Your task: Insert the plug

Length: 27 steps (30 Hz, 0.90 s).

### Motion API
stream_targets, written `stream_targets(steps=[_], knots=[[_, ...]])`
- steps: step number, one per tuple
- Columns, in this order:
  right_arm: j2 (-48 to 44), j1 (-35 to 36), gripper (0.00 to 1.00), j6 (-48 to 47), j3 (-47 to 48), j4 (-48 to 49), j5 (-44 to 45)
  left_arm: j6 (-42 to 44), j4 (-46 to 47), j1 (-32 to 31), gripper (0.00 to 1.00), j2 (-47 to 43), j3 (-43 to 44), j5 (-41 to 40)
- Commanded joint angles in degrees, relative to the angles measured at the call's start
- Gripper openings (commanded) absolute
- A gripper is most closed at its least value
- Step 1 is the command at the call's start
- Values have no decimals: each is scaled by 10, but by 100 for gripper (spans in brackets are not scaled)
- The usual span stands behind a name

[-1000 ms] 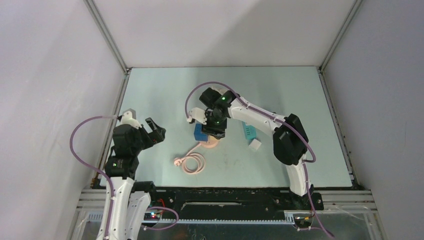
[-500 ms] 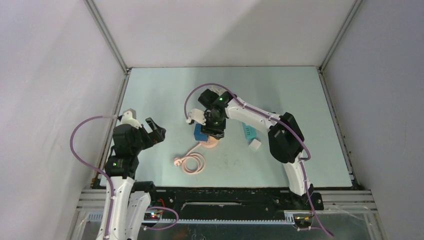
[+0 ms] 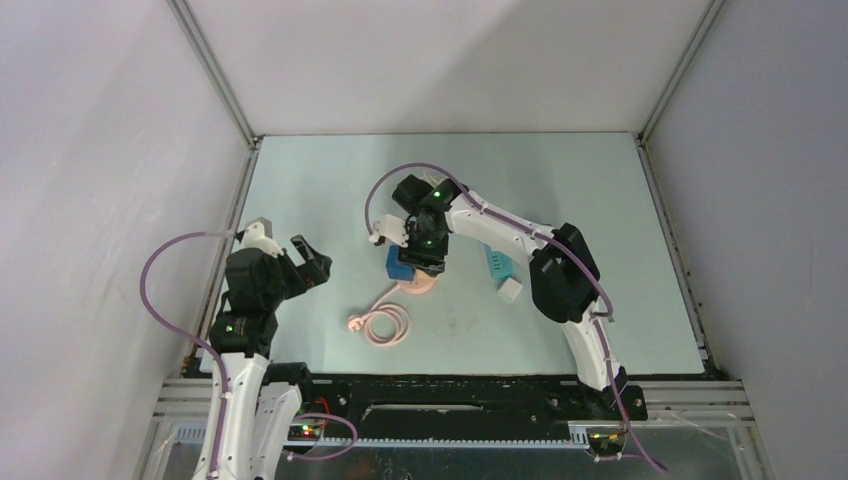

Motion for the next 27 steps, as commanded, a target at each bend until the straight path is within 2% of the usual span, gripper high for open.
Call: stream_targets(steps=[1, 17, 27], knots=[[37, 0, 0, 10, 16, 14, 12, -3, 16, 7, 100, -2, 19, 6], [94, 11, 0, 24, 28, 18, -1, -3, 16, 9, 98, -1, 18, 8], [100, 17, 0, 38, -5, 43, -9, -3, 17, 14, 98, 0, 18, 14]])
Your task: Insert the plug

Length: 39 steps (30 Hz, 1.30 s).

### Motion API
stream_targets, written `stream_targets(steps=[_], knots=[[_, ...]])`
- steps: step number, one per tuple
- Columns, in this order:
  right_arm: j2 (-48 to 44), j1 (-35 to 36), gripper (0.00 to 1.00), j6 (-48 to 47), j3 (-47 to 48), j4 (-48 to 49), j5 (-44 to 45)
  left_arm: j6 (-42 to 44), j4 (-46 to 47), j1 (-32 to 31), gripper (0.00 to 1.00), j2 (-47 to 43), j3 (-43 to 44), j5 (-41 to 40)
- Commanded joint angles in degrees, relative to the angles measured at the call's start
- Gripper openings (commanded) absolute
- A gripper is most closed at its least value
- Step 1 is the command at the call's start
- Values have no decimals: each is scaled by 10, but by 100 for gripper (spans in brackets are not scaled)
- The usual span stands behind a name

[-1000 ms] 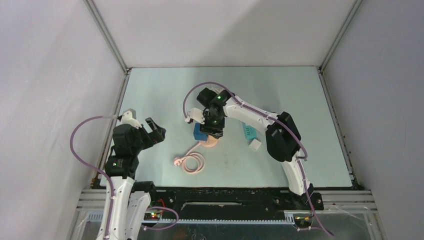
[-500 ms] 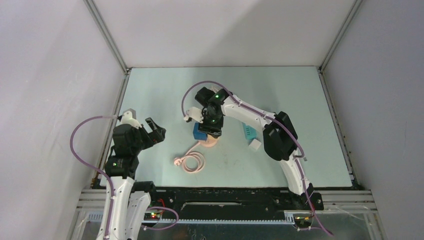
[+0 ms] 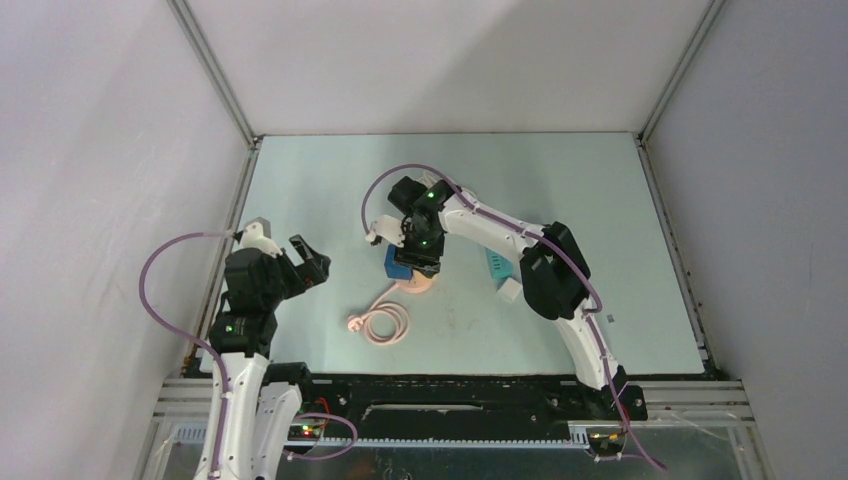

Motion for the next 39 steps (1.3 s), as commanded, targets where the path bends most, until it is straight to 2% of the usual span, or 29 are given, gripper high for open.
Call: stream_targets(steps=[1, 4, 5, 6, 7, 8, 11, 19, 25, 28, 30, 39], knots=[[58, 12, 0, 17, -35, 45, -3, -3, 17, 9, 98, 0, 18, 12], [29, 9, 0, 32, -49, 71, 13, -3, 17, 10, 98, -1, 18, 13], [4, 8, 10, 37, -68, 93, 19, -2, 17, 10, 98, -2, 18, 13], [-25, 9, 47, 38, -90, 125, 26, -2, 17, 10, 98, -2, 18, 14], [-63, 10, 93, 40, -120, 160, 30, -2, 17, 10, 98, -2, 18, 14], [-103, 10, 99, 40, -149, 195, 31, -2, 17, 10, 98, -2, 18, 16], [-203, 12, 100, 43, -212, 268, 35, -1, 18, 11, 98, -2, 18, 17], [-423, 12, 100, 87, -336, 354, 110, -2, 18, 11, 98, -3, 18, 18], [-580, -5, 100, 148, -464, 458, 206, -1, 18, 11, 98, -2, 18, 20], [-640, -30, 100, 228, -525, 507, 286, -2, 19, 11, 98, -2, 17, 21], [-661, -56, 100, 288, -544, 499, 334, -2, 19, 11, 98, -2, 17, 20], [-622, -144, 100, 423, -561, 369, 361, -5, 22, 11, 98, -1, 15, 25]])
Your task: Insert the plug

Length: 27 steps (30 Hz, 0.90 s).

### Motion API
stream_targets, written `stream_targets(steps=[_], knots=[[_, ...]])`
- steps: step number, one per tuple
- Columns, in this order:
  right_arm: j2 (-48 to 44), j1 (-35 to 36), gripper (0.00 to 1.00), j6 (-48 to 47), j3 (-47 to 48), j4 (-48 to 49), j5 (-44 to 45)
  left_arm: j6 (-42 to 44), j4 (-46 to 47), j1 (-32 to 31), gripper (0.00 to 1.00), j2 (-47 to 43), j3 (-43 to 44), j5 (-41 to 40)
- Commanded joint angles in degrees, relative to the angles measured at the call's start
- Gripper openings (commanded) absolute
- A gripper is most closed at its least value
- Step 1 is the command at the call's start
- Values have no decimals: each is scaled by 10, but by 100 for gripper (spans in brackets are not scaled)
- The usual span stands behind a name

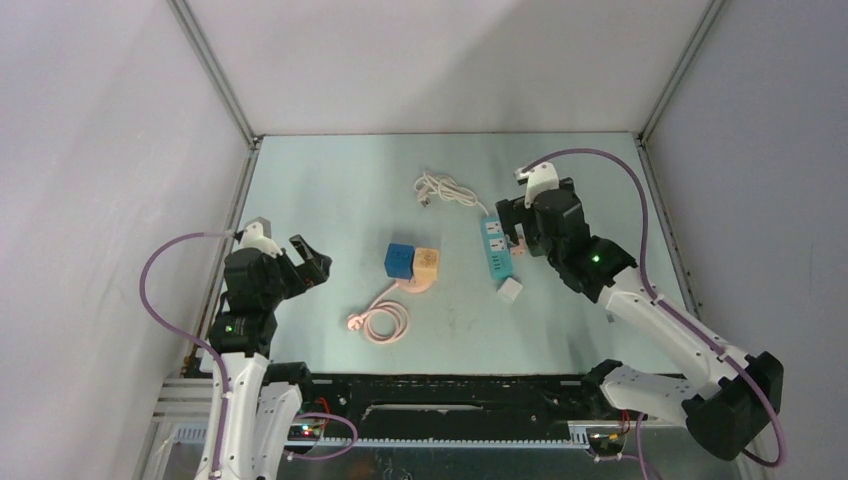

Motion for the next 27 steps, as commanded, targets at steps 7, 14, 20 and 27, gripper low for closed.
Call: stream_targets(steps=[7, 14, 20, 27], knots=[[36, -74, 100, 168, -37, -77, -11, -6, 25, 6, 98, 1, 14, 19], [-9, -126, 100, 196, -90, -52, -89, -8, 33, 6, 98, 11, 10, 42], [-31, -192, 100, 210, -118, -52, -135, -11, 44, 6, 98, 35, 5, 79], [-1, -260, 100, 192, -119, -48, -177, -15, 24, 3, 98, 98, 17, 93]])
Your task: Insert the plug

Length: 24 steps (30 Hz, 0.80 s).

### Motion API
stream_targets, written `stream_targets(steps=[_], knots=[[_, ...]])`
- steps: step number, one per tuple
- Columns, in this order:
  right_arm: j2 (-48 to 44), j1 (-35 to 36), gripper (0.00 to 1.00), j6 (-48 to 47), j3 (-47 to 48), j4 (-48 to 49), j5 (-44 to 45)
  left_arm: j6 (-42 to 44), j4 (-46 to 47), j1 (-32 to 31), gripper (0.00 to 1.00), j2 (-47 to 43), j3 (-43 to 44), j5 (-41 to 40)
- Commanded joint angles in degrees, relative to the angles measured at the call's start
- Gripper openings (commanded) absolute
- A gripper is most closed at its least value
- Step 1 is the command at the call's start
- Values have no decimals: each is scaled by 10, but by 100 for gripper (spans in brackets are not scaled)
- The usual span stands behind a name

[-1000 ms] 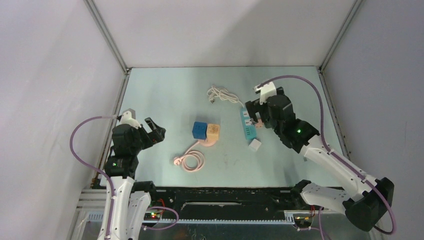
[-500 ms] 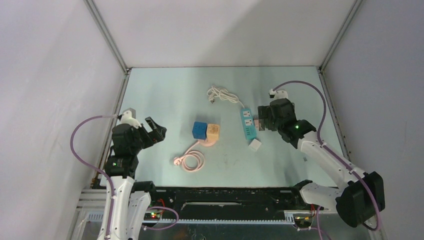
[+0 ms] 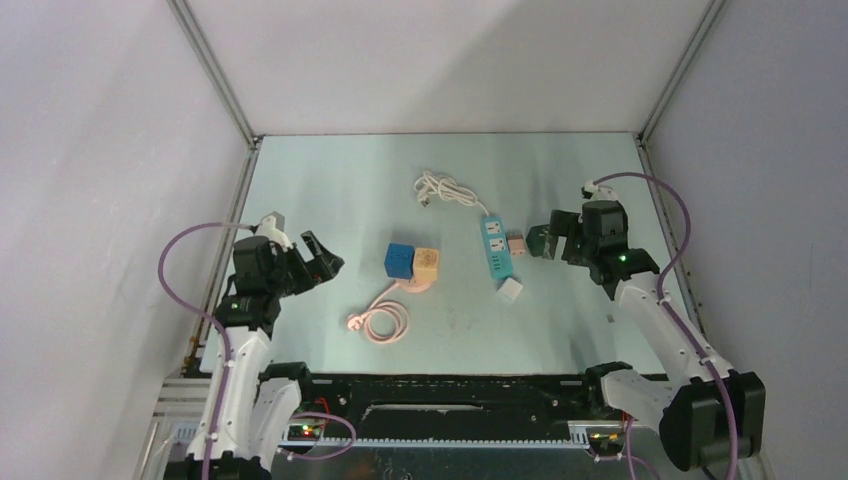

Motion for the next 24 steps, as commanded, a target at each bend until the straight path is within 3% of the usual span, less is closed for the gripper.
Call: stream_targets(steps=[1, 9, 16, 24], knots=[[27, -27, 100, -11, -1, 27, -35, -4, -6, -1, 98, 34, 20, 14], [191, -32, 97, -49, 96, 15, -62, 1, -27, -68, 98, 38, 28, -40], [308, -32, 95, -71, 183, 12, -65, 3, -24, -75, 98, 41, 27, -26], [409, -29, 80, -89, 250, -20, -95, 4, -22, -76, 98, 43, 25, -20]])
